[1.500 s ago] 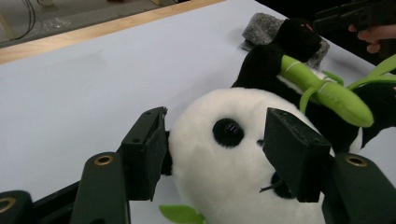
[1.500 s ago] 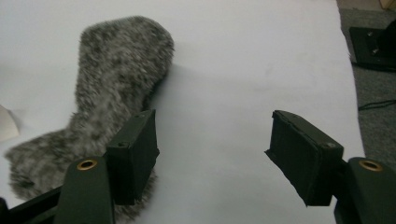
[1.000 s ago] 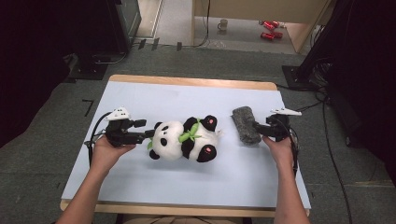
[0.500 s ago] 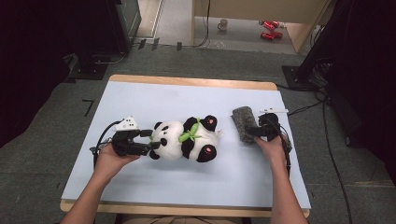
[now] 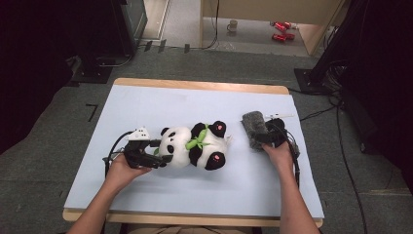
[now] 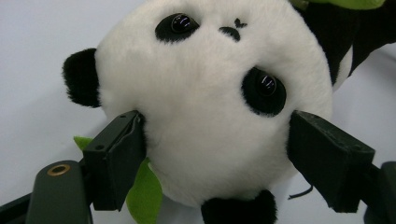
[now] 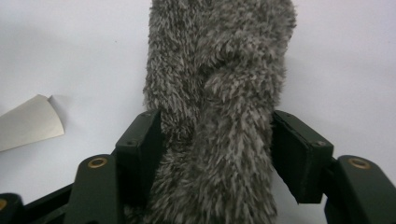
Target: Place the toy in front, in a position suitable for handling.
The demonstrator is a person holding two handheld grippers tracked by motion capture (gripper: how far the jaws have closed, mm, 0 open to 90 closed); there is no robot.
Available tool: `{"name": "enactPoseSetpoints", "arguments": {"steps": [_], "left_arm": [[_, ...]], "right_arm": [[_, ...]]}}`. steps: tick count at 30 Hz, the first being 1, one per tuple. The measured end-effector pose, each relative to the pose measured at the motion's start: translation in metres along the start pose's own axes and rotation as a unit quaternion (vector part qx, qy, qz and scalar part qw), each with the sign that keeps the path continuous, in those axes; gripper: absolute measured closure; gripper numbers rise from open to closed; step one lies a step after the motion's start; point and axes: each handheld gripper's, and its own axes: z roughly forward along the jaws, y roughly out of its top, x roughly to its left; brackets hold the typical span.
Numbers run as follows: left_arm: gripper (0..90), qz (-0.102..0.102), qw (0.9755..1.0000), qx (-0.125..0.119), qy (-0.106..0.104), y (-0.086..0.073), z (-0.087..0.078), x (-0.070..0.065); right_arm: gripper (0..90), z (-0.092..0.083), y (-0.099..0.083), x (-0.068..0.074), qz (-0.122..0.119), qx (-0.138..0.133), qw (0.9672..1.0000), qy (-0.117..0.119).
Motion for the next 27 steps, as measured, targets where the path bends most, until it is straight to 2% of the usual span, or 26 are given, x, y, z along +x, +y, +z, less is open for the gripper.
{"name": "enactPoseSetpoints", "arguments": {"steps": [1,3,6,10,16,20,27], "left_arm": [[19.5,0.012,0.9999,0.001,0.012,0.001,0.001,-0.002],[18.7,0.021,0.9996,0.002,0.020,0.002,0.002,-0.005],[18.3,0.016,0.9997,0.002,0.018,0.002,0.003,-0.004],[18.4,0.002,1.0000,-0.001,0.006,-0.001,0.003,-0.001],[19.2,0.006,0.9998,-0.013,0.014,-0.005,0.003,-0.004],[21.2,0.005,0.9998,-0.015,0.015,-0.006,0.003,-0.004],[22.1,0.004,0.9997,-0.018,0.014,-0.006,0.003,-0.004]], "right_arm": [[38.2,0.001,0.000,0.000,0.003,0.002,1.0000,0.002],[40.9,0.002,0.000,-0.001,0.009,0.003,0.9999,0.010],[45.6,0.002,0.000,-0.001,0.010,0.005,0.9998,0.018],[53.1,0.002,0.000,0.000,0.007,0.008,0.9997,0.022],[72.5,-0.002,0.002,0.004,0.012,0.021,0.9996,0.016],[75.8,-0.007,0.008,0.005,0.030,0.039,0.9987,0.015],[76.3,-0.025,0.018,0.005,0.057,0.020,0.9976,0.034]]}}
